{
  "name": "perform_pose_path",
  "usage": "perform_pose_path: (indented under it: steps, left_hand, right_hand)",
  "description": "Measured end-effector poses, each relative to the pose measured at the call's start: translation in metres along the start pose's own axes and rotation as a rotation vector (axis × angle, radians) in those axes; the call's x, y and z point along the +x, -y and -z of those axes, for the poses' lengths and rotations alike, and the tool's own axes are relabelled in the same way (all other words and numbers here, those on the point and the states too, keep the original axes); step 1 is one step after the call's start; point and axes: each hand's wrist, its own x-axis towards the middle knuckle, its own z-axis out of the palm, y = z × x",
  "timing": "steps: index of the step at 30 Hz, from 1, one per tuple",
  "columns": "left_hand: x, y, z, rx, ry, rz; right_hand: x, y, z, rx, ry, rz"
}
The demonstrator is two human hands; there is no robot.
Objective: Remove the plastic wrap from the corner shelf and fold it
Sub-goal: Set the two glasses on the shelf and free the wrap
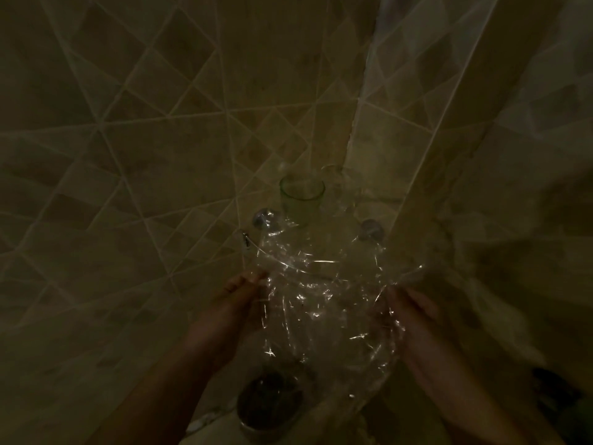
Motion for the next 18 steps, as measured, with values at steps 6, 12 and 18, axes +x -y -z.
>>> perform_pose_path:
  steps: [6, 12, 18]
  left_hand:
    - [-0.011, 0.010, -0.010, -0.042, -0.028, -0.015]
    - [-0.026, 0.019, -0.032, -0.019, -0.149, -0.018]
    - [-0.050, 0.021, -0.058, 0.625, -0.427, -0.492]
  right_hand:
    - [0.006, 0.004, 0.018, -0.169, -0.155, 0.094]
    - [0.011, 0.005, 0.043, -0.244, -0.295, 0.178]
    - [0.007, -0.001, 0.056, -0.367, -0.064, 0.284]
